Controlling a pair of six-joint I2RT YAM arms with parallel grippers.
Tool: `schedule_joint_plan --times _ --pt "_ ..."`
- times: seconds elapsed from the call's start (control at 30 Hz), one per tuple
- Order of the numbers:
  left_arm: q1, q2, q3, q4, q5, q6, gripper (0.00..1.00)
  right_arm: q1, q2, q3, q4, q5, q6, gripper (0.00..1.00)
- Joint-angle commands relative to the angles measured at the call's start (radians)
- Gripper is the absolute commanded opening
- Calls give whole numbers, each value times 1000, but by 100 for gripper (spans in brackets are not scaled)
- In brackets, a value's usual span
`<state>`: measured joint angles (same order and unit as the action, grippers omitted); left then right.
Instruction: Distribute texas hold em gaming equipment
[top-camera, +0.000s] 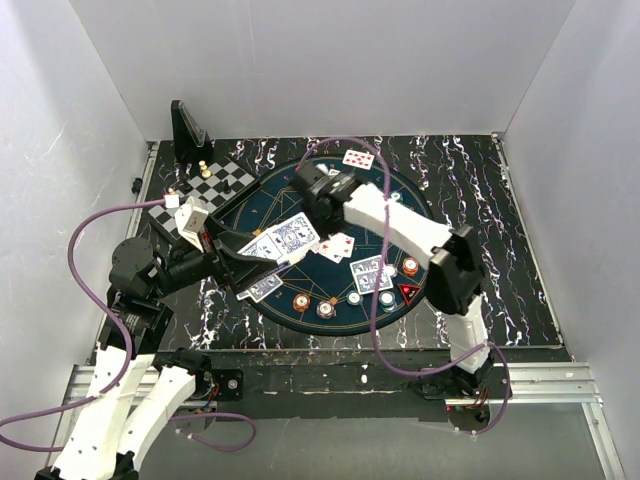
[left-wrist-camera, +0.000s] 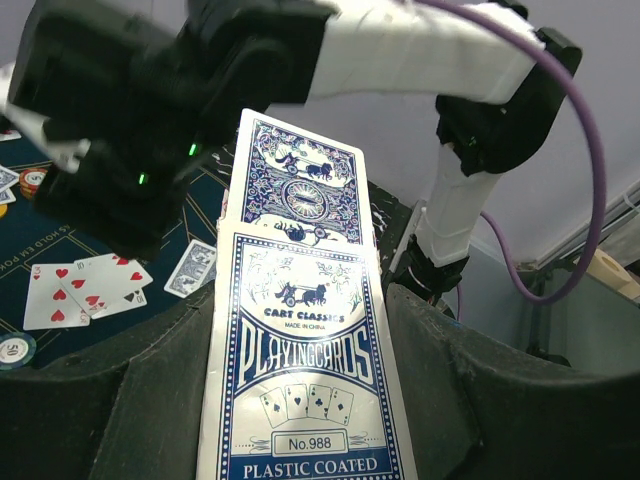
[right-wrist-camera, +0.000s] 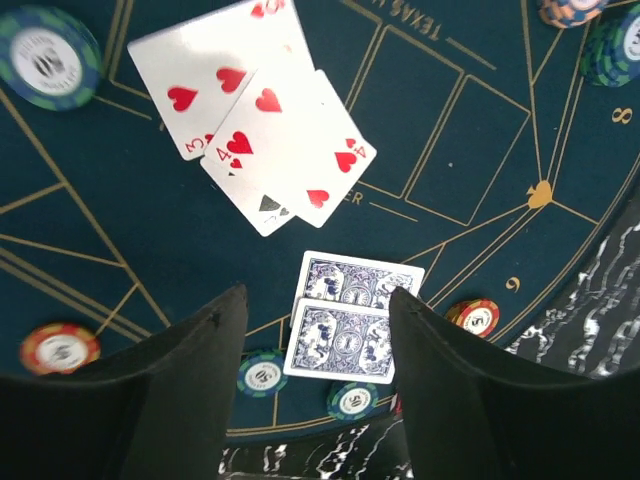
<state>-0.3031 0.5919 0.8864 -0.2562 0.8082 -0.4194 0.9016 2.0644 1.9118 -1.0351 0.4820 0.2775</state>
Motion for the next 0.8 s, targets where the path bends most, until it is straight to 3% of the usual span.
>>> schedule_joint_plan --times 0.0,0.27,0.5,0.77 --pt "5 0 42 5 -1 11 0 -114 -182 -14 35 -202 84 70" --pt "7 9 11 23 8 25 0 -266 -464 -164 128 -534 205 84" --pt "7 20 -17 12 22 74 0 -348 -719 -388 378 -900 382 87" --pt "7 48 -44 25 51 108 0 -322 -787 -499 668 -1122 575 89"
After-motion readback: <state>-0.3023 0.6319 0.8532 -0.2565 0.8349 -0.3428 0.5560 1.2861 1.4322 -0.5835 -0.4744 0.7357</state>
